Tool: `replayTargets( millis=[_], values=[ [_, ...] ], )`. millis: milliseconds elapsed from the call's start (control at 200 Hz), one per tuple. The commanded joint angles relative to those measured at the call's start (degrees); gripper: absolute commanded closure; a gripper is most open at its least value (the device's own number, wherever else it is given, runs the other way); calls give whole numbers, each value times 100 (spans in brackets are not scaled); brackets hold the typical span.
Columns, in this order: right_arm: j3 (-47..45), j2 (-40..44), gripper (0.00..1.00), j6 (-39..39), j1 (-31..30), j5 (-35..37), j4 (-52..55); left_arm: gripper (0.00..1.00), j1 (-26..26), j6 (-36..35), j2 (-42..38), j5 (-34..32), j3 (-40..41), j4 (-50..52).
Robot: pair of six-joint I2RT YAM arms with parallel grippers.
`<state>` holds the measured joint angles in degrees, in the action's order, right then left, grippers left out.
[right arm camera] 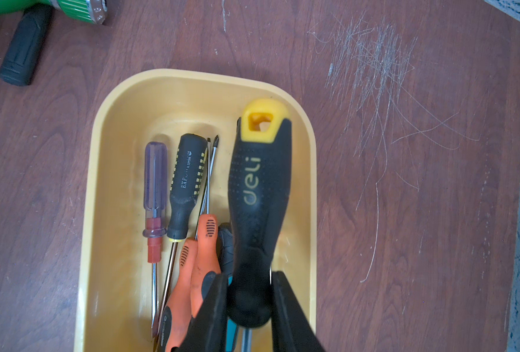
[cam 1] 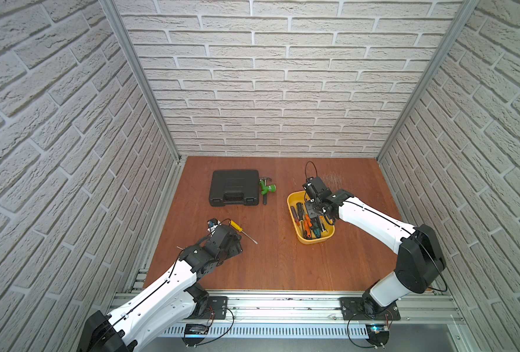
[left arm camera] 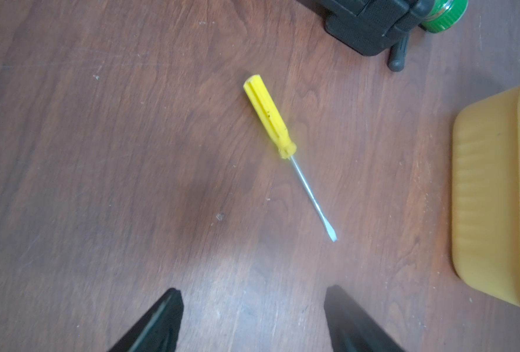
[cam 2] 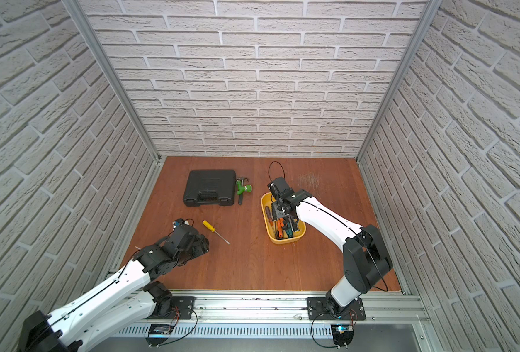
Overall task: Put the screwdriver on the desktop into the storage box
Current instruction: Place the screwdriver in the storage box.
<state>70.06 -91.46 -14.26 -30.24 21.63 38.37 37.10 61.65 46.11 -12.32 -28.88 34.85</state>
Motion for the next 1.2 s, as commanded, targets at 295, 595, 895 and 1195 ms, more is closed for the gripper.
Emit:
replayTargets(
  millis=[295,595,895,1195],
  values=[
    [69,-42,97,87,-105,244,-84,22,-40,19,14,71,85,-277],
    [135,-304,97,99,-114,548,-56,22,-44,18,101,107,111,-374],
    [265,-422,55,38,-114,706,72,22,-38,34,47,91,113,-331],
    [60,209,54,-156,-281,388,84,22,-37,34,-1,79,114,-307]
  ],
)
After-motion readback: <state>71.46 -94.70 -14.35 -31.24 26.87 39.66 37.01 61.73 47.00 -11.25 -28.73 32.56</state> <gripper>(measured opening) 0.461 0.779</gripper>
